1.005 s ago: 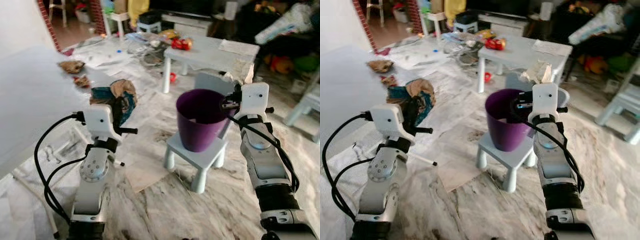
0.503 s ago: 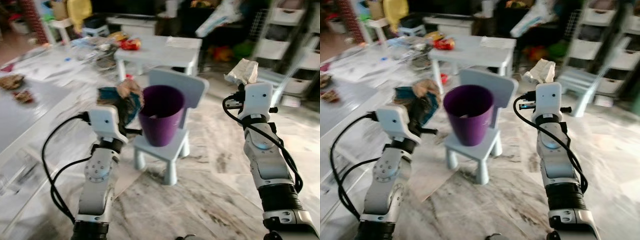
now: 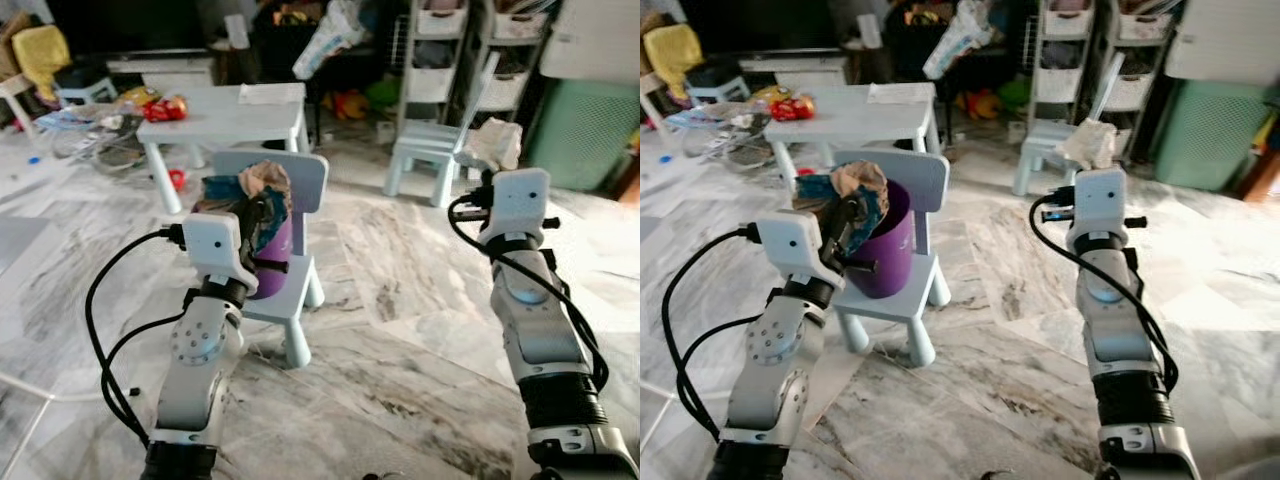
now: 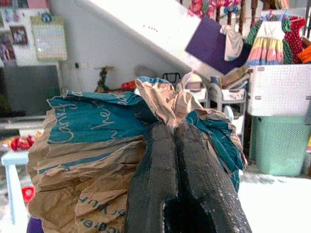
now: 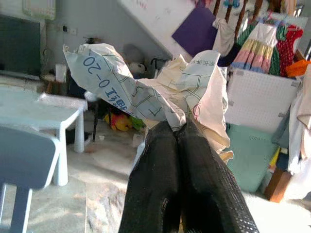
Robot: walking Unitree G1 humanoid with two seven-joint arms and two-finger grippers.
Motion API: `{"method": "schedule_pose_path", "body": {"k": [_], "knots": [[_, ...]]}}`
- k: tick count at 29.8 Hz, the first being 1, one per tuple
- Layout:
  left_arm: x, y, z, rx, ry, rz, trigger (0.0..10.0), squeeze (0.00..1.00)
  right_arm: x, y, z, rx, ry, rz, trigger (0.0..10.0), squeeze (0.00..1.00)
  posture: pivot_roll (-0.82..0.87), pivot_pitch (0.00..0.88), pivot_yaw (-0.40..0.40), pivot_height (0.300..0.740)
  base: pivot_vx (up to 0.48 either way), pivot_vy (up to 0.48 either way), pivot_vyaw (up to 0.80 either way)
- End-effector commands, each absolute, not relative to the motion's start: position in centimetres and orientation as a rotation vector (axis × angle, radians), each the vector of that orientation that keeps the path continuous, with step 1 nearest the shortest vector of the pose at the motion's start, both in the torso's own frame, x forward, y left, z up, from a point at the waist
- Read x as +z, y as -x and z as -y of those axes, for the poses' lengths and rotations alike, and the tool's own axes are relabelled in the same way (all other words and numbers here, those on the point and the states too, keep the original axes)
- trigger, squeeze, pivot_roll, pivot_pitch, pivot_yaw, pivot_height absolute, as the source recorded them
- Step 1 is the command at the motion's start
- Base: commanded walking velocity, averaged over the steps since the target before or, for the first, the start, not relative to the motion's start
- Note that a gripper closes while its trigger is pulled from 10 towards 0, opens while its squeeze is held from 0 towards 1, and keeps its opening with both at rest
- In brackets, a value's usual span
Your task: Picking trash to rubbish bin
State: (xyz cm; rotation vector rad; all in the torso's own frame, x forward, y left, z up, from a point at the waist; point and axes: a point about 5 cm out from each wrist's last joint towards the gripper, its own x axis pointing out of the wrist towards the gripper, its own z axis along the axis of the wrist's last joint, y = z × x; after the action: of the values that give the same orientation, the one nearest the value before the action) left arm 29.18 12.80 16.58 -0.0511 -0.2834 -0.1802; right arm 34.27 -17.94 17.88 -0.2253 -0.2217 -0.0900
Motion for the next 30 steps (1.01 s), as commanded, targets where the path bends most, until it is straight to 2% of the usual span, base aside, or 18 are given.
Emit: {"method": "schedule_pose_path", "body": {"k": [1,19,25,30], "knots": [[16.9,-29.3,-12.8,-0.181,0.053,0.293,0.0,0.0,18.6,-34.3,18.1,-0.096,0.23,0.249,10.0,0.0,-0.07,0.04,0.033,0.74,0.262,0.0,0.0],[16.7,-29.7,-12.2,-0.186,0.061,0.291,0.0,0.0,19.0,-34.1,18.8,-0.097,0.26,0.261,10.0,0.0,-0.1,0.04,0.027,0.74,0.313,0.0,0.0],[16.5,-29.6,-12.3,-0.173,0.066,0.289,0.0,0.0,19.2,-34.2,18.3,-0.065,0.289,0.272,10.0,0.0,-0.1,0.037,0.023,0.74,0.477,0.0,0.0],[16.4,-29.7,-12.6,-0.167,0.055,0.285,0.0,0.0,19.1,-34.1,17.7,-0.046,0.283,0.272,10.0,0.0,-0.1,0.035,0.026,0.74,0.472,0.0,0.76]]}}
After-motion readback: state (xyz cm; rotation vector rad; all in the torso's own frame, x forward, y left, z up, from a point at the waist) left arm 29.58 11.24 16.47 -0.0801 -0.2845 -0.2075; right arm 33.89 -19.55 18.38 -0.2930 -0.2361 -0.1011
